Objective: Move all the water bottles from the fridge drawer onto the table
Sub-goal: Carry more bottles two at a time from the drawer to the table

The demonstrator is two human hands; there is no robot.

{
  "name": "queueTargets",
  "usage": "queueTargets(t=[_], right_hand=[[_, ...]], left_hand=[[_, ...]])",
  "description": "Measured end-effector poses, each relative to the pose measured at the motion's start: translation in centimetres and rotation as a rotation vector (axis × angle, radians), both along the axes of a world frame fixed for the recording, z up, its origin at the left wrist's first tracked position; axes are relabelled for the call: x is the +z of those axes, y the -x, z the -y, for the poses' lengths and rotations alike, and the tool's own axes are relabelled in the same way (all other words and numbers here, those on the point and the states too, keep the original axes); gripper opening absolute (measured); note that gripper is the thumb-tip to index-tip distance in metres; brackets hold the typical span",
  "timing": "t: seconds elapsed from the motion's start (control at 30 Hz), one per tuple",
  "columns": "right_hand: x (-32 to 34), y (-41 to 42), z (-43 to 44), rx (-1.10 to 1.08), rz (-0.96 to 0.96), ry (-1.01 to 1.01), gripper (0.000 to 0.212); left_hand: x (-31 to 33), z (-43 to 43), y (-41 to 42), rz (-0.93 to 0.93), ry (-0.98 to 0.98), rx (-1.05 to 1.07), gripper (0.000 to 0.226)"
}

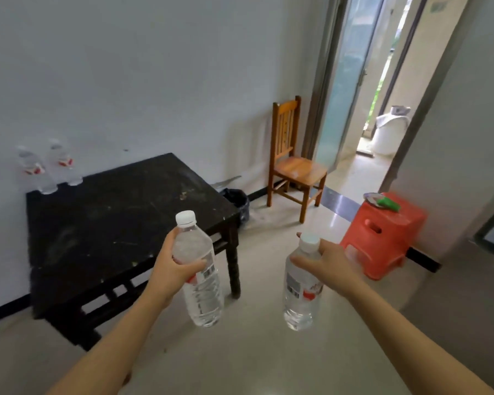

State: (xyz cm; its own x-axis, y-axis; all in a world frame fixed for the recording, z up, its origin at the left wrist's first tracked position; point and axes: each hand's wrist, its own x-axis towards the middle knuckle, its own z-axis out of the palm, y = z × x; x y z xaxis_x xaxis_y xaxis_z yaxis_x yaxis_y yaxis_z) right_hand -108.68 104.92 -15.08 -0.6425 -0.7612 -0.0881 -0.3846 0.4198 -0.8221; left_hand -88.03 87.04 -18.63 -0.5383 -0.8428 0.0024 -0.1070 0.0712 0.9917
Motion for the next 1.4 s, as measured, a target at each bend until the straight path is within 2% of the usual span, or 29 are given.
queueTargets(t=[0.17, 0.3, 0.53, 0.63, 0.77, 0.9, 1.0, 1.2, 1.4], right_hand=[[0.8, -7.8, 7.9, 0.101, -0.033, -0.006, 0.039], [1.1, -13.6, 14.9, 0.146, -0.078, 0.014, 0.034], [0.7, -23.1, 26.0, 0.078, -0.009, 0.057, 0.036], [0.9, -26.4, 30.1, 0.091, 0.005, 0.061, 0.029], [1.2, -28.9, 35.6, 0.131, -0.034, 0.059, 0.021], [1.1, -30.0, 41.9, 0.155, -0.076, 0.087, 0.036], [0.6, -29.9, 46.9, 0.177, -0.077, 0.108, 0.039], [0.0, -30.2, 58.2, 0.22, -0.034, 0.108, 0.04], [-0.3, -30.9, 65.1, 0.228, -0.009, 0.116, 0.053]], left_hand=[[0.2, 4.9, -9.3, -0.018, 0.038, 0.115, 0.074], [0.5, 10.0, -16.1, -0.06, 0.079, 0.133, 0.073], [0.0, 19.5, -26.5, -0.036, 0.064, 0.148, 0.076], [-0.5, 23.6, -29.9, -0.017, 0.06, 0.143, 0.078], [-1.2, 28.8, -32.1, -0.02, 0.051, 0.148, 0.078], [-1.4, 34.3, -32.6, -0.018, 0.046, 0.137, 0.078], [-1.4, 39.0, -32.7, -0.004, 0.08, 0.137, 0.086], [0.2, 48.9, -34.3, 0.017, 0.139, 0.218, 0.071], [0.0, 57.1, -36.5, 0.002, 0.113, 0.288, 0.078]])
